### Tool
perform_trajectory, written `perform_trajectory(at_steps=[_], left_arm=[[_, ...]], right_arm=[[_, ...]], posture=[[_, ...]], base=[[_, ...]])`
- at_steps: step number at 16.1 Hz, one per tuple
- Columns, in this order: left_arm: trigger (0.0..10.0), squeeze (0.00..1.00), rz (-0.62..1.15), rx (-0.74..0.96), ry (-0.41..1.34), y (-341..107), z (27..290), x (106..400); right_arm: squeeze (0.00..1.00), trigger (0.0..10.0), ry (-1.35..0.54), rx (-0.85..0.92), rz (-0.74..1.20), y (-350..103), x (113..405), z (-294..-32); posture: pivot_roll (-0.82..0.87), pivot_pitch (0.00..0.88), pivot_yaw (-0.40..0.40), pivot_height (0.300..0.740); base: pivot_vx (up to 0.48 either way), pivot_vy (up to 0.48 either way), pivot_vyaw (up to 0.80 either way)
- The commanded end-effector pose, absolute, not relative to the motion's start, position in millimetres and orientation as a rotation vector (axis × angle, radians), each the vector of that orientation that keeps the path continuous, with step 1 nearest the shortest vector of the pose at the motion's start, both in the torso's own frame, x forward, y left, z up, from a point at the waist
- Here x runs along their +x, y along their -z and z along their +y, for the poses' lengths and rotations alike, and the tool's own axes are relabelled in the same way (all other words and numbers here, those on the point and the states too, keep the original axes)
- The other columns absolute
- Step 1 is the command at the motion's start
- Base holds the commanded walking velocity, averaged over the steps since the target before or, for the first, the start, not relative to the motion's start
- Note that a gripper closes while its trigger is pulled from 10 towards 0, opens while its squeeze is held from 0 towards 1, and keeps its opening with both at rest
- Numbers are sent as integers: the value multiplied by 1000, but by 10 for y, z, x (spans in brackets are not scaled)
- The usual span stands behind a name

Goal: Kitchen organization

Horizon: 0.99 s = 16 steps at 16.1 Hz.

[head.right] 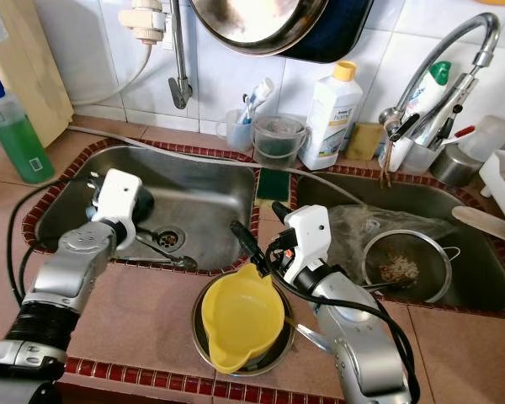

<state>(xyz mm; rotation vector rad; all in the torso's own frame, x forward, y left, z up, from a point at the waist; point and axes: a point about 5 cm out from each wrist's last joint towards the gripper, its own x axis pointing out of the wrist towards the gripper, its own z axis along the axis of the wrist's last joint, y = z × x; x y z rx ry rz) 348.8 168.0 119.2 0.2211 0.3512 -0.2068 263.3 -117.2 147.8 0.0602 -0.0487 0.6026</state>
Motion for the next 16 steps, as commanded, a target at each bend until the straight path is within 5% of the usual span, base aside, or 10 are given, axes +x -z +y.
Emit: perform_trajectory(at_steps=[1, 12, 13, 14, 16], left_arm=[[10000, 0, 370, 232, 238, -1210, 1636, 3506], [10000, 0, 501, 242, 295, -982, 1581, 3422], [10000, 435, 500, 233, 298, -986, 1574, 3425], [10000, 1000, 486, 213, 298, -1003, 1566, 3432], [10000, 1000, 492, 219, 300, -1005, 1569, 3432]], right_arm=[[0, 10000, -598, 64, -56, -1515, 2603, -1175], [0, 10000, -586, 102, -52, -1516, 2528, -1106], [0, 10000, -585, 102, -51, -1513, 2526, -1105], [0, 10000, -586, 102, -49, -1507, 2522, -1098], [0, 10000, -587, 103, -50, -1507, 2525, -1090]], posture=[[-94, 0, -16, 740], [-98, 0, 22, 740], [-97, 0, 22, 740], [-96, 0, 23, 740], [-94, 0, 24, 740]], base=[[0, 0, 0], [0, 0, 0], [0, 0, 0], [0, 0, 0], [0, 0, 0]])
